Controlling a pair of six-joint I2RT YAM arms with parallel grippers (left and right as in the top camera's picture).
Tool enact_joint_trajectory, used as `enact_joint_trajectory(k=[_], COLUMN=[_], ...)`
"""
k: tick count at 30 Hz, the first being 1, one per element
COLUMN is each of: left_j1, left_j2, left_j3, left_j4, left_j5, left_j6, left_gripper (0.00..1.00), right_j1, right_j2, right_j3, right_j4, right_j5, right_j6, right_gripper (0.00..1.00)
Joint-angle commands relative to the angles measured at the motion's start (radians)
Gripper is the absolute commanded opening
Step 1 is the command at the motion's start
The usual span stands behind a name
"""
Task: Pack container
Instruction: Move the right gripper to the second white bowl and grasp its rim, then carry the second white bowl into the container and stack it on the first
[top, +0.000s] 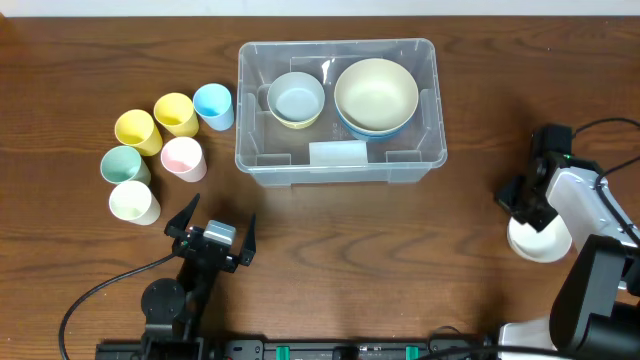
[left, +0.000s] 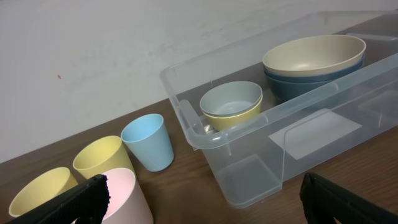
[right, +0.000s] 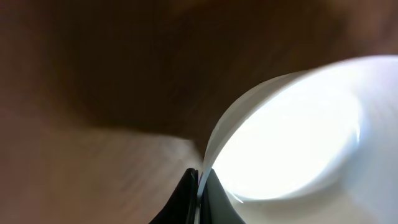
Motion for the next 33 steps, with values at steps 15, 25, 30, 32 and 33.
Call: enact_joint_trajectory(k=[15,25,30,32,33], left_j1=[0.005,0.005,0.005,0.005,0.005], left_j2=[-0.006,-0.006,-0.006,-0.006,-0.006], left_j3=[-0.022,-0.022,-0.022,-0.022,-0.022], left_j4=[-0.029,-0.029,-0.029,-0.029,-0.029], left_j5=[0.01,0.01,0.01,0.01,0.01], left_j6=[-0.008,-0.008,-0.008,-0.008,-0.008], left_gripper=[0.98,0.98,0.98,0.98,0.98], right_j1=[0.129,0.734,0.932,0.968,0.986], right_j2=[-0.018,0.039,0.187,0.246,0.296], right_j3=[0.895,1.062,1.062,1.062,1.062], right_j4=[-0.181,-0.126,-0.042,-0.011,0.014], right_j5=[-0.481,-0.114,0.01,0.058,0.08], right_j6=[-0.407,-0.519,-0.544,-0.555,-0.563], right_gripper=[0.01,0.01,0.01,0.01,0.01])
